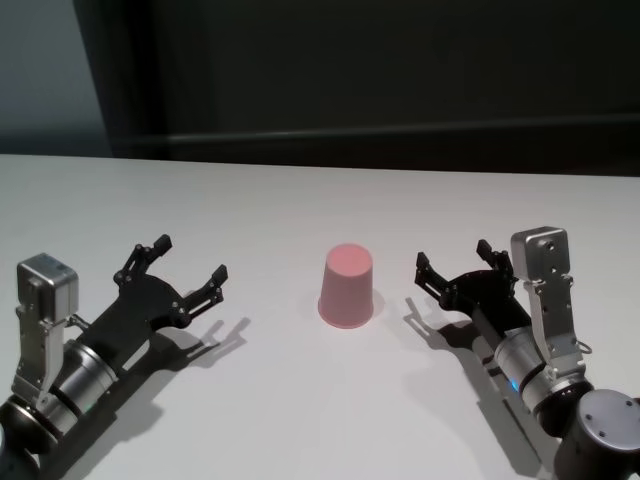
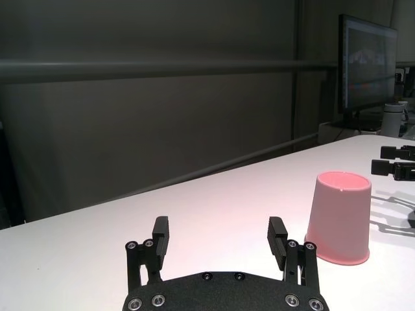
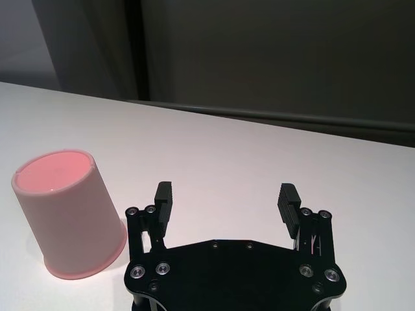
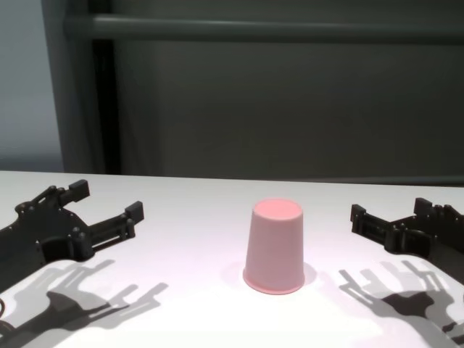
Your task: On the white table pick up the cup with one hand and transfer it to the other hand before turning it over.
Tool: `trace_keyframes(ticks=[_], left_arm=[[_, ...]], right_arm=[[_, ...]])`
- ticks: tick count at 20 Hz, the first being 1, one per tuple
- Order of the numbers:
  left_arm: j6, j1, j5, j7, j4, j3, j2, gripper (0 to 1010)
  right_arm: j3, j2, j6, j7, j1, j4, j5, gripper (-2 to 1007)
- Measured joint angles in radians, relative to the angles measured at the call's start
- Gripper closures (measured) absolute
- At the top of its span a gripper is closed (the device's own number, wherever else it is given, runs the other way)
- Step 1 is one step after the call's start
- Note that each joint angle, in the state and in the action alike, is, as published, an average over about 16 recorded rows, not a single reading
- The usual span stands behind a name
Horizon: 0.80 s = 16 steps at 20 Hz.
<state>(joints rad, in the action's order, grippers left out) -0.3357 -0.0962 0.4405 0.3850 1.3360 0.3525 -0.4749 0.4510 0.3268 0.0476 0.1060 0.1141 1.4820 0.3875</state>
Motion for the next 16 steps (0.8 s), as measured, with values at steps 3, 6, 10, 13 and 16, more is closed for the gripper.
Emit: trace_keyframes(ticks=[3,6,10,13,16], left_arm=[[0.000,0.000,0.000,0.000,0.000,0.000,0.000,9],[0.000,0.000,0.000,0.000,0.000,0.000,0.000,9],[0.000,0.000,0.000,0.000,0.000,0.000,0.000,9],[0.000,0.000,0.000,0.000,0.000,0.000,0.000,9],[0.000,0.000,0.000,0.000,0.000,0.000,0.000,9]], right_arm=[[0.001,0.000,-0.001,-0.001,0.001,0.000,0.000,3],[0.001,0.000,-0.001,-0.001,0.001,0.000,0.001,3],[0.001,0.001,-0.002,-0.001,0.002,0.000,0.001,3],[0.002,0.001,-0.002,-0.002,0.002,-0.001,0.001,3],[0.002,0.001,-0.003,-0.002,0.002,-0.001,0.001,3]])
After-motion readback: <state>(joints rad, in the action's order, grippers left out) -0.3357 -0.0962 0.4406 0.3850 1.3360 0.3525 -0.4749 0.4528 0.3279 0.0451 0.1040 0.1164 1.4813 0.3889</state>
